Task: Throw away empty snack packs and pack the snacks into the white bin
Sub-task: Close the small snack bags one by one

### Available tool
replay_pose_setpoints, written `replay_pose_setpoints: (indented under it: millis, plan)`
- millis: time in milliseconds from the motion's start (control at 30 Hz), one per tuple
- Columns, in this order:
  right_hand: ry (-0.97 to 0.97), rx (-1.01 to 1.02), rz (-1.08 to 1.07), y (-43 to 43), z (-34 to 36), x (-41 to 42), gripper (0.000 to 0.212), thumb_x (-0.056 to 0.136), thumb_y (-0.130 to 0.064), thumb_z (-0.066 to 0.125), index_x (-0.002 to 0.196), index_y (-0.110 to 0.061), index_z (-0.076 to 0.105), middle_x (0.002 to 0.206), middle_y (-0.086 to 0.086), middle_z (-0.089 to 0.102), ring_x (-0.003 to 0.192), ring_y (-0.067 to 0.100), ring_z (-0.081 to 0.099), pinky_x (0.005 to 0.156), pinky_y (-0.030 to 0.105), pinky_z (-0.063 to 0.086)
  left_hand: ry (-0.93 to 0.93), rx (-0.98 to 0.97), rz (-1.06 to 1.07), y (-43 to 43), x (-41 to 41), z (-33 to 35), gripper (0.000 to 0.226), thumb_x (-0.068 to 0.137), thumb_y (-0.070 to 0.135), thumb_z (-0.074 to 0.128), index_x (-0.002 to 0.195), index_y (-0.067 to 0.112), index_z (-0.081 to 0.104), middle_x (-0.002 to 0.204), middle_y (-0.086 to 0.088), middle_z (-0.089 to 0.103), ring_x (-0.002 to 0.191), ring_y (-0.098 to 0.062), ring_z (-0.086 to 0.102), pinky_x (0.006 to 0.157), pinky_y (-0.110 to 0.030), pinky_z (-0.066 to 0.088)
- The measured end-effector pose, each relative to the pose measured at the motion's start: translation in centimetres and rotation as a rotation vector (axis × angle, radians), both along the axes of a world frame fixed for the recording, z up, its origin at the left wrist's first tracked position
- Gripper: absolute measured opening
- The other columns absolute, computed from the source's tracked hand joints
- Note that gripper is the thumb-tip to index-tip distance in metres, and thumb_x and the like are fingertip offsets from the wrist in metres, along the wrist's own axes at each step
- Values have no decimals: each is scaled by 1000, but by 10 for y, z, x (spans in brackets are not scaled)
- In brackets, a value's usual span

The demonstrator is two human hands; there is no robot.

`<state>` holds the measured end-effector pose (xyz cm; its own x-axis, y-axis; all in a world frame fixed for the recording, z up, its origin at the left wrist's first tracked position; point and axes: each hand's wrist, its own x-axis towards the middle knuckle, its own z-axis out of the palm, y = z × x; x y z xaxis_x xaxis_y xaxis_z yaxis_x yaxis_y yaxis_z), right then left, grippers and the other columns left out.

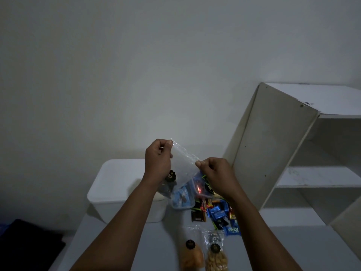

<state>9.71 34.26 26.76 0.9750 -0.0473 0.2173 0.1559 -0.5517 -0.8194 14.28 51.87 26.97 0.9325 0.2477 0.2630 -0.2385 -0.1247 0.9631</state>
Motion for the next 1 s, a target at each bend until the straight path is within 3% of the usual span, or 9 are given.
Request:
replay_pose_setpoints:
  millis: [133, 267, 400, 567, 700, 800, 867, 1000]
  plan:
    - [17, 62, -9, -6, -1, 1, 31, 90, -37, 69, 78, -8, 70, 74, 8, 71, 71, 21, 67, 72, 38, 57, 9, 15, -101, 1, -1, 6, 23, 100, 27, 55, 83, 13, 63, 66, 1, 57, 62, -6, 51, 67, -22, 45]
    - [5, 49, 120, -1, 21, 0, 18, 89, -35, 72, 86, -17, 75, 84, -2, 74, 81, 5, 68, 71, 14, 49, 2, 189, -345, 2, -7, 18, 17, 96, 25, 62, 85, 13, 69, 70, -1, 67, 66, -9, 62, 74, -30, 52]
    - [-48, 21, 105, 8, 33, 10, 27, 92, -36, 68, 81, -12, 73, 79, 11, 72, 79, 28, 68, 72, 43, 54, -41, 267, -373, -7, -14, 19, 16, 95, 19, 64, 82, 19, 74, 77, 6, 74, 72, -10, 70, 71, -28, 54]
    - [-67, 83, 29, 11, 31, 14, 21, 88, -31, 75, 82, -12, 74, 77, 3, 74, 77, 20, 70, 76, 43, 59, -178, 476, -245, -1, -8, 13, 12, 91, 29, 69, 85, 24, 78, 80, 13, 71, 75, -6, 66, 68, -31, 54]
    - [-13, 107, 42, 14, 37, 12, 17, 87, -30, 76, 79, -15, 76, 77, -1, 75, 78, 15, 71, 78, 39, 59, -158, 341, -196, -8, -15, 6, 11, 94, 24, 65, 87, 22, 74, 87, 12, 72, 82, -4, 64, 69, -26, 50]
    - [-2, 102, 45, 12, 37, 6, 21, 88, -33, 74, 76, -16, 76, 73, 3, 73, 69, 14, 68, 67, 33, 54, -85, 145, -163, -5, -16, 7, 12, 94, 21, 64, 87, 19, 73, 85, 8, 72, 84, -9, 64, 77, -33, 52]
    - [16, 136, 37, 11, 35, -1, 24, 90, -34, 71, 77, -14, 75, 74, 9, 72, 65, 17, 64, 62, 31, 51, -60, 120, -157, -1, -13, 11, 11, 94, 23, 65, 87, 19, 73, 86, 6, 72, 85, -15, 64, 78, -34, 52]
    - [68, 219, 13, 1, 27, -10, 19, 92, -30, 69, 85, -14, 76, 66, -7, 70, 52, -5, 59, 50, 15, 43, -28, 69, -117, 5, -9, 15, 13, 94, 24, 65, 84, 20, 73, 81, 7, 70, 71, -10, 59, 68, -26, 50]
